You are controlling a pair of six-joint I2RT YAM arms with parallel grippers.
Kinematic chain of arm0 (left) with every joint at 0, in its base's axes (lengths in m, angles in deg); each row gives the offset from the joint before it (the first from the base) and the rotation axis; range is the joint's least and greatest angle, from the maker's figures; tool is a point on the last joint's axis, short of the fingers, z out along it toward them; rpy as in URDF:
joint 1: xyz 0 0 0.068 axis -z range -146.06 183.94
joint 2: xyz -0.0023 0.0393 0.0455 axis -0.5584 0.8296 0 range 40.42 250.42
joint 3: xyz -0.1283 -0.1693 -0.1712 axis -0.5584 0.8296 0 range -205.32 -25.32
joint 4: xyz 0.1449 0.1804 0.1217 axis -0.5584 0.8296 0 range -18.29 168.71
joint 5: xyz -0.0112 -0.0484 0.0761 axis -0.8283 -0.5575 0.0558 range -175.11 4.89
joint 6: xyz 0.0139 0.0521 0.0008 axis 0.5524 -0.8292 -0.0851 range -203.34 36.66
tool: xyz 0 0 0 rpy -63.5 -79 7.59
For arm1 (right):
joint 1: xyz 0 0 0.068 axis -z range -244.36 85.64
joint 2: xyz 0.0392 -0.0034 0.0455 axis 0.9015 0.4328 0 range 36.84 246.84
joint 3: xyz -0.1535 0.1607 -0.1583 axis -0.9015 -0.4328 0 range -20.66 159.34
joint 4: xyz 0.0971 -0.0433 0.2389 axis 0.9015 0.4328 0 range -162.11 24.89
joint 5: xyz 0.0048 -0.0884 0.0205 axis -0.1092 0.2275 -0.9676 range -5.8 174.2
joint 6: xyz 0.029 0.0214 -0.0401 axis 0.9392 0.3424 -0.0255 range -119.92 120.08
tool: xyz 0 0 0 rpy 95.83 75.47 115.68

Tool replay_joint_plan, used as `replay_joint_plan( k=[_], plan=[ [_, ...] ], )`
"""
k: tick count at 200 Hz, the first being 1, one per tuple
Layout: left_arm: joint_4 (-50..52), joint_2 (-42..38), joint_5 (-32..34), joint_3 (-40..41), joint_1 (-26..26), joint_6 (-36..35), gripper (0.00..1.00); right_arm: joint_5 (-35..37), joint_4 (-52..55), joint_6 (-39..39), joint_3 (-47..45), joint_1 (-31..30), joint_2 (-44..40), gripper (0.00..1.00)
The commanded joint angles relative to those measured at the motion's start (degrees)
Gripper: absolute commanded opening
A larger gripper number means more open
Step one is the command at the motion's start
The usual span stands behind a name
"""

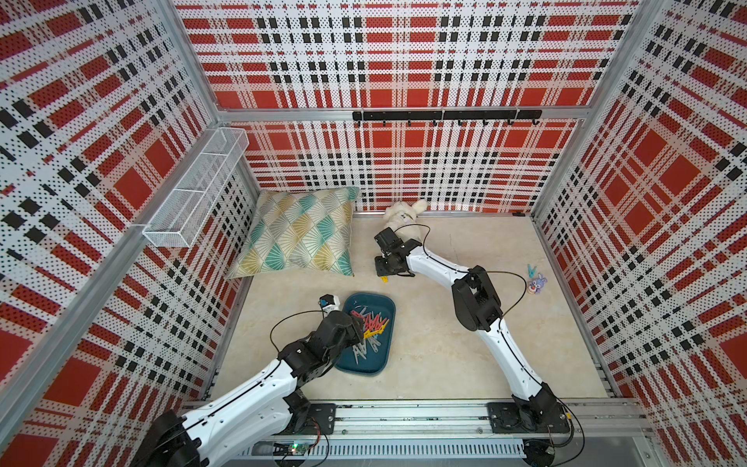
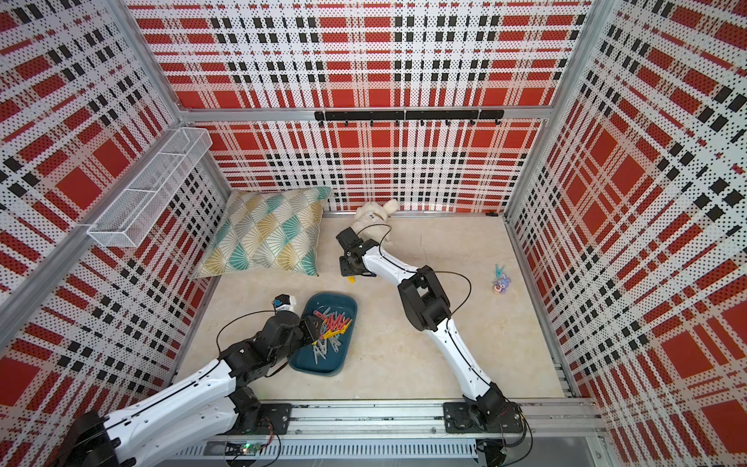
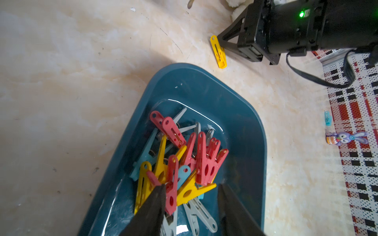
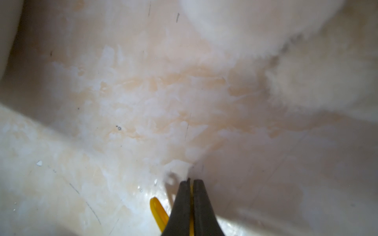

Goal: Put the clothespins into the storage box
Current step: Pick up the clothespin from the center of the board.

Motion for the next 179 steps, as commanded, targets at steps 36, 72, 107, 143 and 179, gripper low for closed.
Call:
replay_joint_plan(
  k=[36, 72, 107, 143, 179],
  plan=[
    [-6.0, 1.2, -1.7, -6.7, -2.6, -5.0, 0.52, -3.1, -0.6, 0.7, -7.1, 0.5, -12.0, 0.05],
    [-9.0, 4.7, -3.6, -9.5, -3.0, -6.8, 0.53, -5.5, -1.4, 0.7, -11.8, 0.5, -18.5, 0.05],
    [-13.0, 8.0, -6.2, -11.0, -3.1, -7.8, 0.53, -11.1, -3.1, 1.4, -15.9, 0.5, -24.0, 0.06],
    [-17.5, 10.4, -8.6, -11.1, -3.1, -6.9, 0.54, -17.0, -7.2, 5.5, -22.3, 0.3, -28.8, 0.06],
    [-22.5, 11.9, -11.1, -10.8, -3.3, -5.0, 0.55, -18.8, -9.8, 7.7, -26.6, -1.0, -31.9, 0.07]
  ],
)
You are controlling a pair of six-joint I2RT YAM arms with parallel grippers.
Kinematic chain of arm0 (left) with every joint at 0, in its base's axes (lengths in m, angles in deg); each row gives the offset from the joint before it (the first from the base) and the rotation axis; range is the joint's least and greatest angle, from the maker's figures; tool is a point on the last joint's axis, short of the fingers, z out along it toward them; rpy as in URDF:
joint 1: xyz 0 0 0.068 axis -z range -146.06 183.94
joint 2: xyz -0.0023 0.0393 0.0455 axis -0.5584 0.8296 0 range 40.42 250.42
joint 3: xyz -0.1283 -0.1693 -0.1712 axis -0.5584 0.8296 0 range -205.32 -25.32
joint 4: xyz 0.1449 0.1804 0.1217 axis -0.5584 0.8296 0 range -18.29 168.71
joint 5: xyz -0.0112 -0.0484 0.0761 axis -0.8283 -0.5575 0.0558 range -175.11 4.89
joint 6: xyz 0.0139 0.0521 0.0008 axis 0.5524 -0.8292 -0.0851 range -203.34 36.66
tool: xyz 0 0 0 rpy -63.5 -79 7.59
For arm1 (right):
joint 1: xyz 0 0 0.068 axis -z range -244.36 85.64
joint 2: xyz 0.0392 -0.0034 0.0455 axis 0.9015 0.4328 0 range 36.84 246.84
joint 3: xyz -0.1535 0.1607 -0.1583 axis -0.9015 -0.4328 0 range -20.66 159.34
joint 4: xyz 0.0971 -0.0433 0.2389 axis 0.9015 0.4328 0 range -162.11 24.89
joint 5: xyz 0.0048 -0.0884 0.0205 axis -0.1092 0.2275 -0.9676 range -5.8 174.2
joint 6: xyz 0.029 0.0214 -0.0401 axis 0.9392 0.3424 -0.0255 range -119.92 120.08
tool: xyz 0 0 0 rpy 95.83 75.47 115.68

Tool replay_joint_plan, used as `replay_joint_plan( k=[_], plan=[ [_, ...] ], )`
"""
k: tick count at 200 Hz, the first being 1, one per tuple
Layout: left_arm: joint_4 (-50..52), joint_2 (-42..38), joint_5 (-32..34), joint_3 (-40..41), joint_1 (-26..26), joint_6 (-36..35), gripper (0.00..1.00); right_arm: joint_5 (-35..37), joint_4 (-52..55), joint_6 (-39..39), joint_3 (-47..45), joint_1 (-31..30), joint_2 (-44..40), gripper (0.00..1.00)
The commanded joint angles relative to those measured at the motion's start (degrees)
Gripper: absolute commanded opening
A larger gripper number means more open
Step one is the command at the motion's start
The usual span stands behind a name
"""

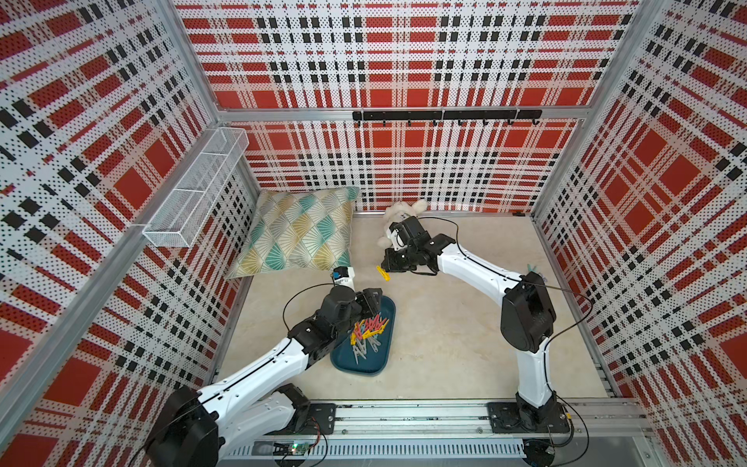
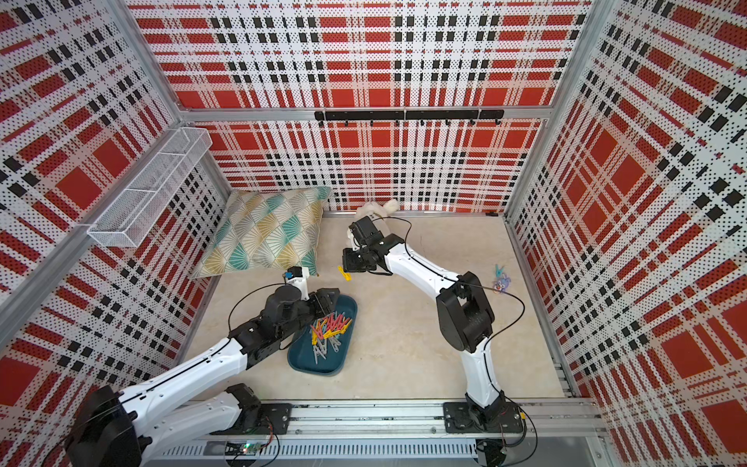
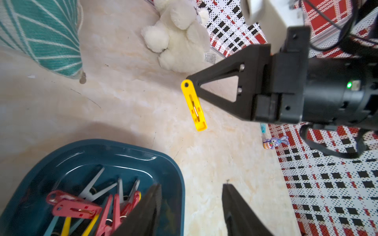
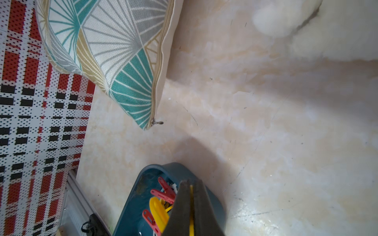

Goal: Put the clothespins into the storage box
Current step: Pick up the clothespin from the center of the board, then place the clothespin in the storage box.

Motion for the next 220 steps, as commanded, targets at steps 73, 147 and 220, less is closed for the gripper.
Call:
replay_joint_plan(
  k=[73, 147, 220],
  plan=[
    [-7.8, 4.6, -3.5, -1.0, -0.5, 1.3, 0.54, -3.3, -5.3, 4.9, -4.3, -3.9, -7.0, 0.08],
    [-7.6, 1.9, -1.0, -0.1, -1.0, 1.8, 0.49, -3.1, -6.0, 5.5, -8.3, -5.3, -10.2, 0.09],
    [-8.1, 1.6, -3.1, 1.1, -1.3, 2.0, 0.23, -2.7, -7.2, 5.6, -10.9, -5.6, -12.7, 0.15]
  ],
)
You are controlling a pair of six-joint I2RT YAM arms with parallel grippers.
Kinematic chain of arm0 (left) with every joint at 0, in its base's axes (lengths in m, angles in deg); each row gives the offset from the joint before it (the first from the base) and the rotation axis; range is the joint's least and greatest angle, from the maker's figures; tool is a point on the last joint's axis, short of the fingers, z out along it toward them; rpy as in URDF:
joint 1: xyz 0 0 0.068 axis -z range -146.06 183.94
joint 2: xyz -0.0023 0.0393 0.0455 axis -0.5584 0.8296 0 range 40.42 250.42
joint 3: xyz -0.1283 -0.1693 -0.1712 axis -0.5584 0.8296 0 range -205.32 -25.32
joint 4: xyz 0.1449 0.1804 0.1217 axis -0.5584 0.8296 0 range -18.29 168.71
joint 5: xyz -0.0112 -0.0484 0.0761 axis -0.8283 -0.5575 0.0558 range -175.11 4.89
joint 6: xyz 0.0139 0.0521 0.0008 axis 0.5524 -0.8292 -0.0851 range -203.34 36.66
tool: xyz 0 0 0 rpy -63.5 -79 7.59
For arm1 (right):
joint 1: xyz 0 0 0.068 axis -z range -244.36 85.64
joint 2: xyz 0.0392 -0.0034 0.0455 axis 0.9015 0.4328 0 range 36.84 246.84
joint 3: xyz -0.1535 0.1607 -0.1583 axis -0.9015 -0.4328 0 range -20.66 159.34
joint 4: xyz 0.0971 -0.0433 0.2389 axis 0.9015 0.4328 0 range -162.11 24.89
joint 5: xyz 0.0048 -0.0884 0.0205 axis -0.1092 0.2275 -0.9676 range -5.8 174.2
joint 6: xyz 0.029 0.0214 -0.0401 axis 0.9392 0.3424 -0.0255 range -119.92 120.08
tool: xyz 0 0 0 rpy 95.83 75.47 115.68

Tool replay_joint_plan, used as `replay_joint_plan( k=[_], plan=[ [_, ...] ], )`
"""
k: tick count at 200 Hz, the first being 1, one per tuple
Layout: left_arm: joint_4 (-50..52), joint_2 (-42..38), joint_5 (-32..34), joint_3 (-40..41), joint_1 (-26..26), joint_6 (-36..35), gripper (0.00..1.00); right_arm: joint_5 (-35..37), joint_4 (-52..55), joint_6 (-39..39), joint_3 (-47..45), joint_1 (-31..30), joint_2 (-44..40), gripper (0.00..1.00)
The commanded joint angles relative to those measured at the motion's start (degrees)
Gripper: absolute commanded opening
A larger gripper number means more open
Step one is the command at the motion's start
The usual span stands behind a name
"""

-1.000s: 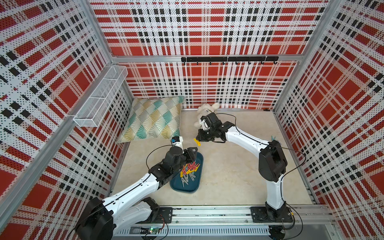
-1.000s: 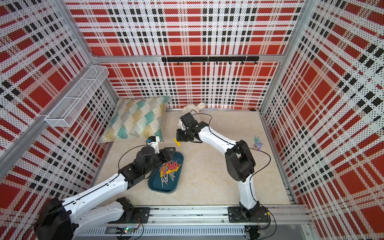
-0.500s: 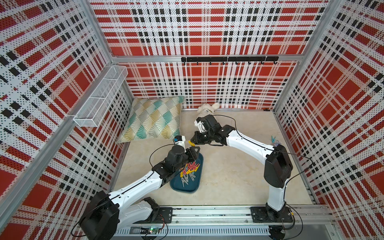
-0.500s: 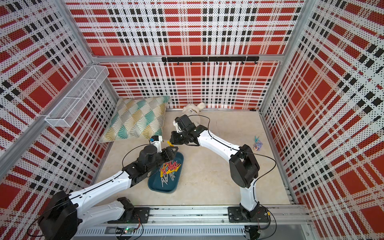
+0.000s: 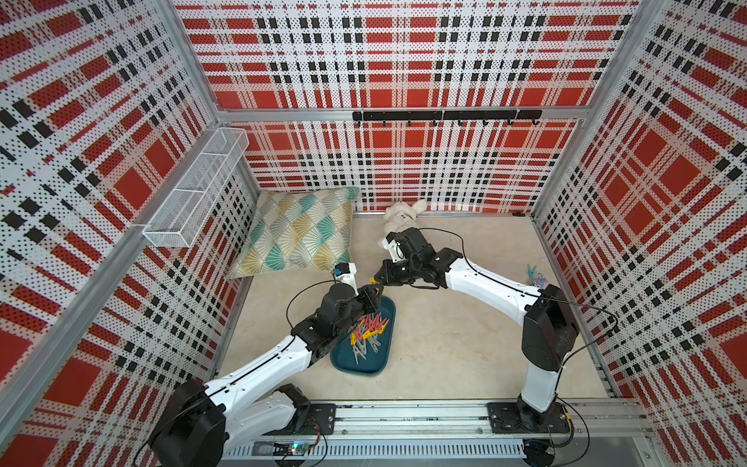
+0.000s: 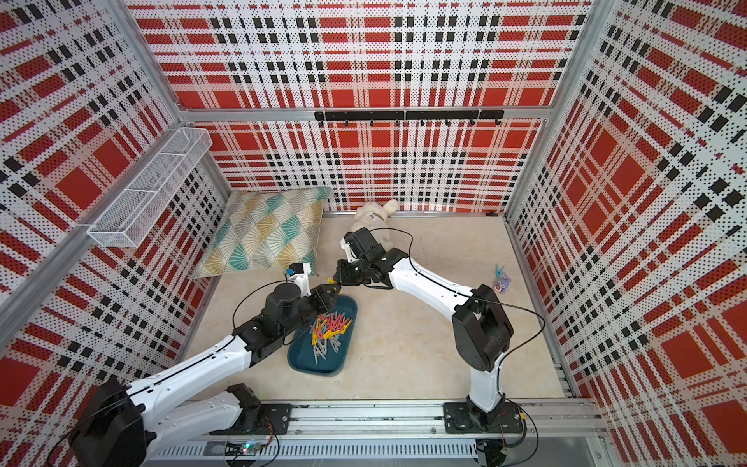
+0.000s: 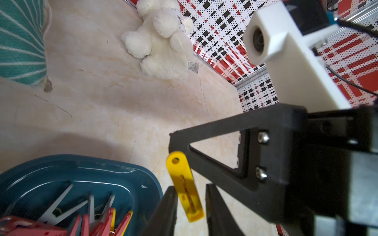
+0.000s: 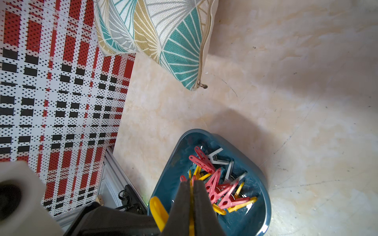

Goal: Put the clothespins into the storage box
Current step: Place the clothespin in the storage box.

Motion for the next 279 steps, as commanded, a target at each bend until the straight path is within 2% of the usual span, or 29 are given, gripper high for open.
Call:
replay_joint_plan(
  k=[1, 42, 75, 96, 179, 219, 229, 260, 267, 279],
  plan=[
    [-1.8, -0.4, -0.8, 0.8, -0.5, -0.3, 0.23, 0.2, -1.0, -0.1, -0.6, -0.7, -2.9, 0.15],
    [-0.5, -1.8, -1.4, 1.9, -0.5, -0.1, 0.15, 1.2, -0.5, -0.9, 0.0, -0.4, -3.4, 0.29],
    [3.3, -4.0, -1.7, 2.4, -0.5, -0.1, 0.15, 2.8, 0.5, -2.1, 0.1, 1.1, -4.4, 0.42],
    [6.9, -5.4, -2.0, 2.4, -0.5, -0.3, 0.15, 4.1, 1.3, -3.3, -0.3, 2.6, -5.5, 0.47],
    [22.3, -7.6, 0.4, 5.7, 0.3, 1.2, 0.16, 10.0, 4.6, -8.4, -5.8, 9.2, -10.6, 0.53],
    [25.6, -8.8, 4.4, 8.6, 4.3, 4.5, 0.17, 12.0, 4.4, -8.8, -11.1, 11.4, -12.9, 0.53],
    [26.1, -9.3, 5.4, 9.2, 5.4, 5.5, 0.18, 12.9, 4.4, -10.8, -12.5, 11.8, -13.4, 0.54],
    [28.4, -11.1, 8.4, 10.2, 7.9, 7.6, 0.24, 18.4, 4.6, -12.3, -16.8, 12.2, -16.3, 0.59],
    [29.1, -11.8, 9.2, 10.1, 8.1, 7.8, 0.28, 20.1, 4.6, -12.7, -17.8, 12.3, -17.2, 0.61],
    [30.2, -13.1, 10.3, 9.7, 8.3, 8.0, 0.4, 23.3, 4.5, -13.2, -19.5, 12.3, -19.0, 0.67]
  ],
)
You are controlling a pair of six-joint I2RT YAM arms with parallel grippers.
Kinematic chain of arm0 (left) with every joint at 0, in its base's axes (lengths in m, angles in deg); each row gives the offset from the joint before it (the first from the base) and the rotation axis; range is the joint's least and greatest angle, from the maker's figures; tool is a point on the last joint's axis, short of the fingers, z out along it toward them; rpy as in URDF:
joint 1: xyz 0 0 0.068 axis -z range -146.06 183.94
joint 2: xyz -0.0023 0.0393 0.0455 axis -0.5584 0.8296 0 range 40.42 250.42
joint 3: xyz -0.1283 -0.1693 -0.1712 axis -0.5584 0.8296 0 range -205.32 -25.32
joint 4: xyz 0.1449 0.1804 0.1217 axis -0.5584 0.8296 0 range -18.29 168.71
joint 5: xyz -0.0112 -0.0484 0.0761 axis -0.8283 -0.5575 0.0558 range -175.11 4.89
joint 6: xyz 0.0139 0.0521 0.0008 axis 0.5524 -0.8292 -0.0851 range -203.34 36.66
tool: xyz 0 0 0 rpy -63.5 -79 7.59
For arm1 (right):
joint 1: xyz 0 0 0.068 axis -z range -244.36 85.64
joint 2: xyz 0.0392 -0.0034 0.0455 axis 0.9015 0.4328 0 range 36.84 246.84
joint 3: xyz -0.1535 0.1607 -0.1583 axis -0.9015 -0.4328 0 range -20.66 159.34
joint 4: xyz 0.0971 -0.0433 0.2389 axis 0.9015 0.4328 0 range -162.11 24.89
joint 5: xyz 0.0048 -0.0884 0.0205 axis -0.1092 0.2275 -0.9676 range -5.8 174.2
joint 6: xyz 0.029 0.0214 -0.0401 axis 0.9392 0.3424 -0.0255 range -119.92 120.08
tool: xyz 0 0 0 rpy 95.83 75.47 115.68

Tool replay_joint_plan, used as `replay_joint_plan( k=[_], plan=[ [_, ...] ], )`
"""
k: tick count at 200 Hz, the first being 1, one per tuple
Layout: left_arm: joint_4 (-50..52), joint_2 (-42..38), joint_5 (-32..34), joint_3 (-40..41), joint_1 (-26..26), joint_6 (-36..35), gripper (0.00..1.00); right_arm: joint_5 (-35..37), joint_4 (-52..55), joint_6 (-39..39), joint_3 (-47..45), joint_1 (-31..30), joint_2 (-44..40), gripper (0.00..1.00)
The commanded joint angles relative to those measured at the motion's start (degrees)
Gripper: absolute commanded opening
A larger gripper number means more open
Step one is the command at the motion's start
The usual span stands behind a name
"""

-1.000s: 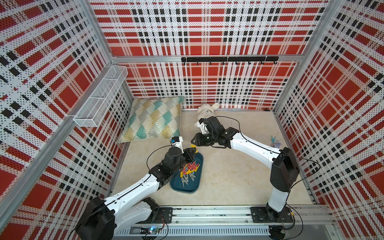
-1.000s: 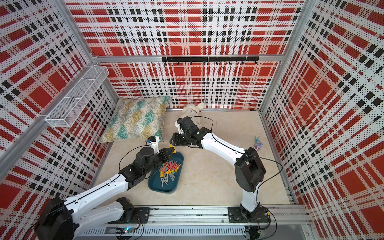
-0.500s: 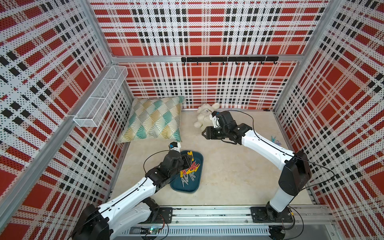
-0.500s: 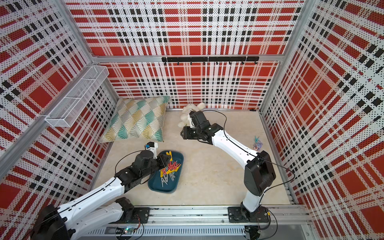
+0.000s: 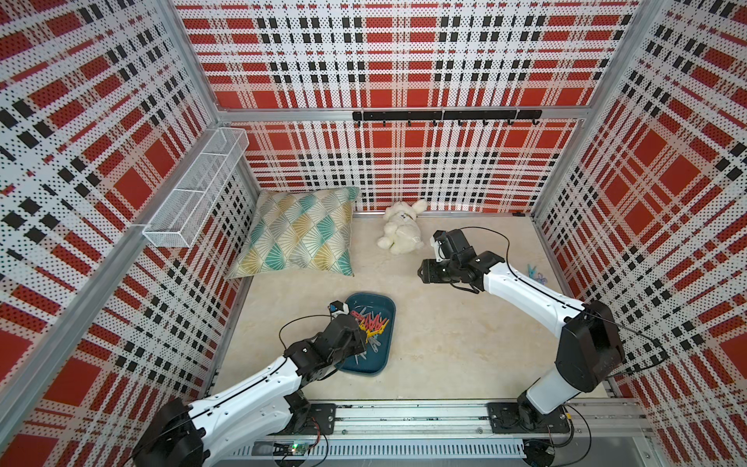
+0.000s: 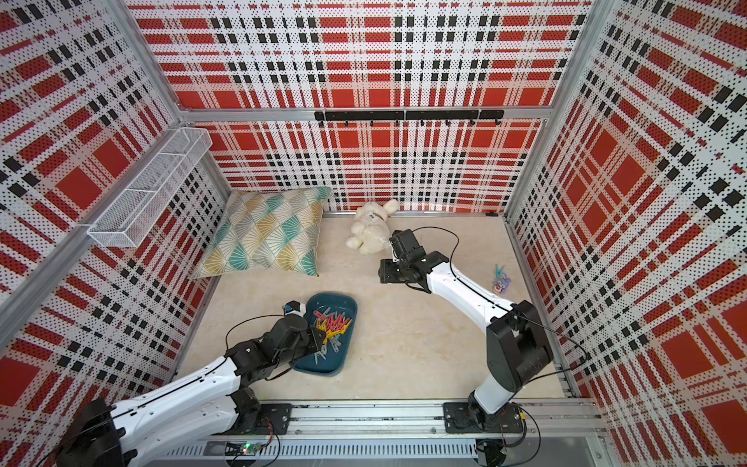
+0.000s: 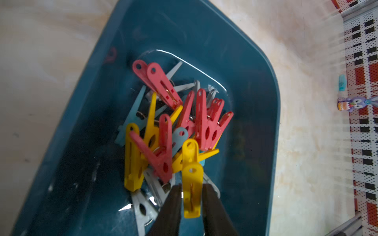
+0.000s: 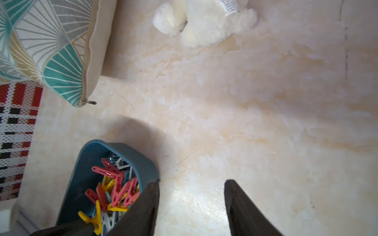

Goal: Put the clothespins into the storage box
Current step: Place the clothespin in the storage box, then reset both arms

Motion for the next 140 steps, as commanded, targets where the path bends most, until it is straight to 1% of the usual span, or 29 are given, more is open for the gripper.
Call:
replay_joint_plan(
  k=[1, 10, 11, 12, 14, 15, 16, 18, 31, 36, 72, 90, 99, 107, 119, 123, 127, 135, 140],
  plan=[
    [2.8, -2.5, 4.2, -0.1, 0.6, 1.7, 0.41, 7.4, 0.3, -2.4, -2.6, 0.3, -4.9, 0.68],
    [3.6, -3.5, 5.1, -0.8, 0.7, 1.5, 0.5, 9.9, 0.3, -2.8, -3.7, 0.4, -6.5, 0.72],
    [3.6, -3.6, 5.2, -0.8, 0.7, 1.5, 0.52, 10.2, 0.3, -2.9, -3.9, 0.3, -6.7, 0.73],
    [3.7, -3.7, 5.4, -0.9, 0.7, 1.4, 0.61, 10.5, 0.3, -2.9, -3.9, 0.3, -6.9, 0.74],
    [3.9, -3.9, 5.5, -1.1, 0.7, 1.3, 0.87, 11.0, 0.2, -3.0, -4.2, 0.4, -7.3, 0.75],
    [3.9, -4.0, 5.7, -1.2, 0.7, 1.2, 0.94, 11.3, 0.1, -3.0, -4.4, 0.4, -7.5, 0.75],
    [4.0, -4.1, 5.8, -1.3, 0.7, 1.2, 0.97, 11.5, 0.1, -3.1, -4.5, 0.4, -7.7, 0.76],
    [4.2, -4.3, 6.0, -1.5, 0.7, 1.1, 1.0, 12.0, -0.1, -3.1, -4.8, 0.4, -8.1, 0.77],
    [4.5, -5.3, 7.8, -3.1, 0.6, 0.2, 0.99, 14.3, -0.6, -3.6, -6.4, 0.6, -11.0, 0.83],
    [4.4, -5.7, 8.5, -3.8, 0.6, -0.2, 0.99, 16.1, -0.9, -3.7, -7.0, 0.8, -12.1, 0.84],
    [1.7, -7.3, 16.3, -9.5, 0.1, -5.2, 0.99, 22.7, -2.4, -4.8, -8.9, 1.4, -19.5, 0.9],
    [-0.7, -7.0, 20.8, -12.4, -1.3, -8.7, 0.99, 29.3, -4.0, -4.2, -9.5, 1.4, -23.4, 0.91],
    [-1.9, -6.6, 23.9, -13.9, -2.2, -10.5, 0.99, 31.7, -6.2, -4.9, -10.3, 1.5, -25.8, 0.95],
    [-3.6, -6.3, 26.3, -15.3, -3.0, -13.4, 0.99, 31.0, -9.6, -7.4, -11.8, 1.6, -27.6, 1.0],
    [-7.1, -5.6, 28.2, -17.4, -4.2, -18.7, 0.99, 28.7, -16.6, -12.4, -15.5, 1.6, -30.1, 0.99],
    [-8.0, -5.2, 28.0, -18.3, -4.8, -20.9, 0.99, 28.7, -19.2, -14.2, -17.1, 1.7, -30.9, 0.96],
    [-8.9, -4.9, 27.4, -19.4, -5.4, -23.1, 0.99, 29.1, -21.0, -15.3, -18.0, 1.6, -31.6, 0.95],
    [-10.2, -3.8, 25.7, -21.8, -6.9, -27.6, 0.99, 31.3, -23.4, -15.4, -19.1, 1.6, -32.6, 0.98],
    [-10.7, -3.0, 25.3, -23.5, -7.7, -29.6, 0.99, 31.8, -24.2, -17.0, -19.4, 1.7, -33.1, 1.0]
  ],
)
